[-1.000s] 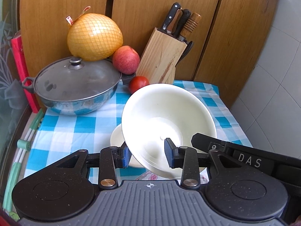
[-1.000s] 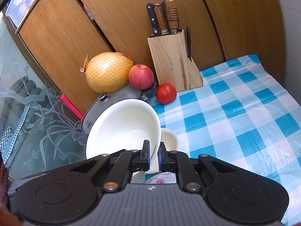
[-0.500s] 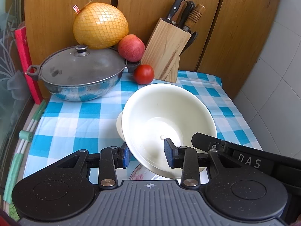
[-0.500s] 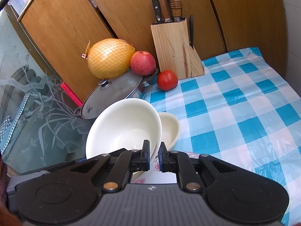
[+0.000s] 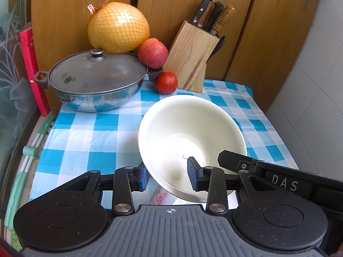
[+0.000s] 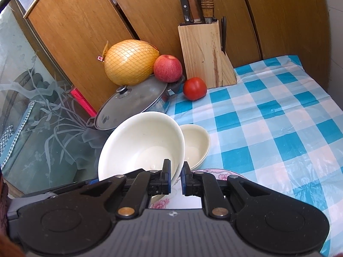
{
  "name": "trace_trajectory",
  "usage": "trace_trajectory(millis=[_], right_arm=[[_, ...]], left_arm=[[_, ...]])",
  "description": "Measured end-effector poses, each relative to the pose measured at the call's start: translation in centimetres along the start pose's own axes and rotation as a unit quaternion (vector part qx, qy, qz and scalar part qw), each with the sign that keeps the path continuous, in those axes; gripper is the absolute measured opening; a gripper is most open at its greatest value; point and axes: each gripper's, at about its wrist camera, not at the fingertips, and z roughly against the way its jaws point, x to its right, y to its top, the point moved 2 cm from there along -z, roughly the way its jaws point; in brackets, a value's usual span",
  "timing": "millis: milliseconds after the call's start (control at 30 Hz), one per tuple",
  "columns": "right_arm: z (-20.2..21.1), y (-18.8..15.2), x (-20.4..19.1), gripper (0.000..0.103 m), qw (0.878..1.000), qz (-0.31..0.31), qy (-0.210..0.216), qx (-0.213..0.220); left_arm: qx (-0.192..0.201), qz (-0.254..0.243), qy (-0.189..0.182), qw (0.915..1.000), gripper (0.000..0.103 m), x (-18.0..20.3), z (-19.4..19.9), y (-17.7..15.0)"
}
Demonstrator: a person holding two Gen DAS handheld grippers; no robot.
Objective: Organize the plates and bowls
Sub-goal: 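Lift the cream bowl with both grippers and carry it toward the bowl stack, then lower the held cream bowl into the bowl stack with both grippers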
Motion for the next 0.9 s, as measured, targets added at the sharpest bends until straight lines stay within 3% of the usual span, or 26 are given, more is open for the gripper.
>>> trace_trajectory(millis=[500, 900], right_arm=[[-4.3, 2.5, 0.9, 0.012, 0.999, -0.014, -0.028, -0.012], [-7.1, 3.2, 2.2, 0.012, 0.998, -0.031, -0.039, -0.035]], left_arm=[[-0.013, 0.0, 0.029, 0.9995, 0.038, -0.2, -4.1, 2.4], [-0.043, 0.004, 0.028, 0.9987, 0.038, -0.7, -7.4, 3.1]])
